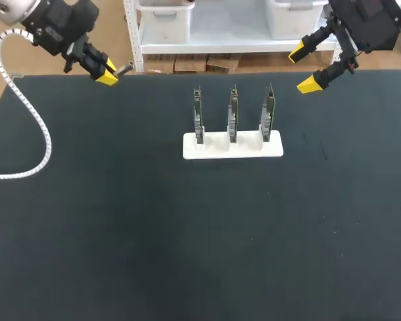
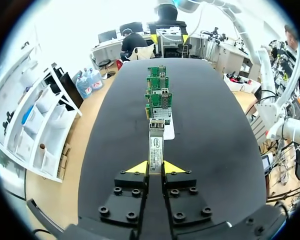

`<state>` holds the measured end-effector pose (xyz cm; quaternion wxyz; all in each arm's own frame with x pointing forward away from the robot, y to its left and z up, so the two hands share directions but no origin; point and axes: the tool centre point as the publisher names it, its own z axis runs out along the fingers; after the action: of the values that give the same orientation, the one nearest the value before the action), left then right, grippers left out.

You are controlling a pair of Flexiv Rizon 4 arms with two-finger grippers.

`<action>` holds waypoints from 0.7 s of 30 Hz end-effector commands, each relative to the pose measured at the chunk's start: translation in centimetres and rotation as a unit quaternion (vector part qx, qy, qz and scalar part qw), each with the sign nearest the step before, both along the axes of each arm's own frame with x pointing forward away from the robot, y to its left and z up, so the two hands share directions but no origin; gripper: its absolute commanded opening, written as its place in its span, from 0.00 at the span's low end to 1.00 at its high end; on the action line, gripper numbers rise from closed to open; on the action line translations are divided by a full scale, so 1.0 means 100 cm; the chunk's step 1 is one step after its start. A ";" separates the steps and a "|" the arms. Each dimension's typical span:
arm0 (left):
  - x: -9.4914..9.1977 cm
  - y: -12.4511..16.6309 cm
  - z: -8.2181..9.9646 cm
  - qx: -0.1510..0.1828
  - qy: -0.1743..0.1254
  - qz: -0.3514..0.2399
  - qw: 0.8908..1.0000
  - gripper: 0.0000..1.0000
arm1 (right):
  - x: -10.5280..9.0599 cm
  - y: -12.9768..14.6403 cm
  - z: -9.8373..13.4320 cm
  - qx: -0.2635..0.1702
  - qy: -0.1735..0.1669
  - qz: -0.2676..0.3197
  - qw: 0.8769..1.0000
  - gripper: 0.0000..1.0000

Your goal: Pick up the optical module with the left hand, and insert it into the network port with the right hand.

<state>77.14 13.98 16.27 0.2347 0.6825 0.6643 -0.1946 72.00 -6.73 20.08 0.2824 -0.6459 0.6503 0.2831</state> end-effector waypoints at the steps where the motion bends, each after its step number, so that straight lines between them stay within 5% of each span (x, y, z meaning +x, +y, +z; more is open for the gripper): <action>1: -0.004 0.001 0.000 -0.001 -0.009 0.006 1.000 0.00 | -0.001 0.000 0.000 -0.001 0.000 -0.001 1.000 1.00; 11: -0.004 0.001 0.000 -0.001 -0.009 0.006 1.000 0.00 | -0.001 0.000 0.000 -0.001 0.000 -0.001 1.000 1.00; 21: -0.065 -0.030 0.044 -0.048 -0.027 0.075 0.996 0.00 | -0.001 0.000 0.000 -0.001 0.000 -0.001 1.000 1.00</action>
<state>74.56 10.60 19.78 0.2628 0.6407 0.6876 -0.2182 72.01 -6.75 20.08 0.2824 -0.6458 0.6504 0.2830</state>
